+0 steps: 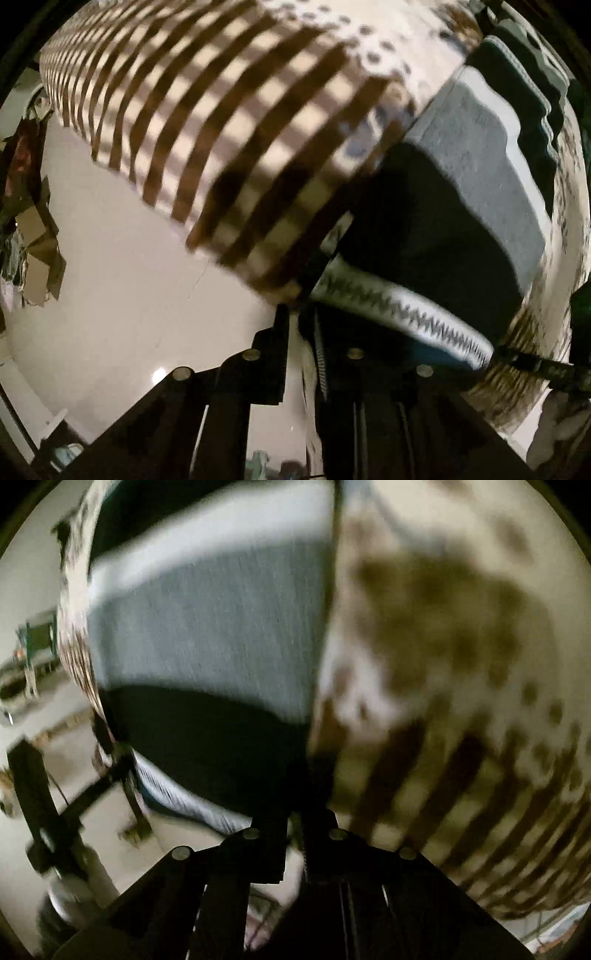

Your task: Fold small clothes

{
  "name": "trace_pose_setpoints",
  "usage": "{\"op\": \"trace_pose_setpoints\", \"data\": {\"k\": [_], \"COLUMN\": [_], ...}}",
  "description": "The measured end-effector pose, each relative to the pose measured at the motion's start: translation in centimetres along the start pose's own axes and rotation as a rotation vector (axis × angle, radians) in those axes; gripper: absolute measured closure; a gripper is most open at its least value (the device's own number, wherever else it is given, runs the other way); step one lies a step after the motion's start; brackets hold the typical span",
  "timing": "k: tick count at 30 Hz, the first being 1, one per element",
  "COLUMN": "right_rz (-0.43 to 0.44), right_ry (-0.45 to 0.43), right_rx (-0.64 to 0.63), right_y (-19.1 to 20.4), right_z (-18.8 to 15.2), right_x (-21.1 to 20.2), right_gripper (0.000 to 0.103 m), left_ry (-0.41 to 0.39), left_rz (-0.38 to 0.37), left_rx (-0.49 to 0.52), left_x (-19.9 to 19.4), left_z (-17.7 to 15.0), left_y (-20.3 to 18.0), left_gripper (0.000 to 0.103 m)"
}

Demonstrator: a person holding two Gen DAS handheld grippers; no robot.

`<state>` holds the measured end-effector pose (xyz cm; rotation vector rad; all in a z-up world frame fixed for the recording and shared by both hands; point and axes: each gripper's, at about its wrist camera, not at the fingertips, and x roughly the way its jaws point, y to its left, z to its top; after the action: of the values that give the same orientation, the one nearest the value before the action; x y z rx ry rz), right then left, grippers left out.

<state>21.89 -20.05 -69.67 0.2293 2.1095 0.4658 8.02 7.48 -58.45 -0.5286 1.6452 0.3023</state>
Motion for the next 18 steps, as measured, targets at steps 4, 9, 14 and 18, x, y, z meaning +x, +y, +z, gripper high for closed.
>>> {"op": "trace_pose_setpoints", "data": {"k": [4,9,14,18], "right_rz": [0.037,0.105,0.191,0.246], "right_ry": [0.072,-0.136,-0.443,-0.610], "right_rx": [0.040,0.142,0.242,0.322], "right_y": [-2.5,-4.3,-5.3,-6.1], "right_z": [-1.4,1.8,10.8,18.9], "right_x": [-0.2,-9.1,-20.3,-25.9], "right_gripper": [0.090,0.051,0.035,0.035], "left_ry": [-0.063,-0.239,-0.303,-0.272], "left_rz": [-0.057,-0.277,-0.441,-0.419], "left_rx": [-0.042,0.022,0.134,0.277], "left_x": [-4.4,-10.5,-11.0,-8.1], "left_z": [1.4,11.6,26.8,36.6], "left_y": [-0.5,-7.2,-16.7,-23.8], "left_gripper": [0.081,0.025,0.025,0.025]}}
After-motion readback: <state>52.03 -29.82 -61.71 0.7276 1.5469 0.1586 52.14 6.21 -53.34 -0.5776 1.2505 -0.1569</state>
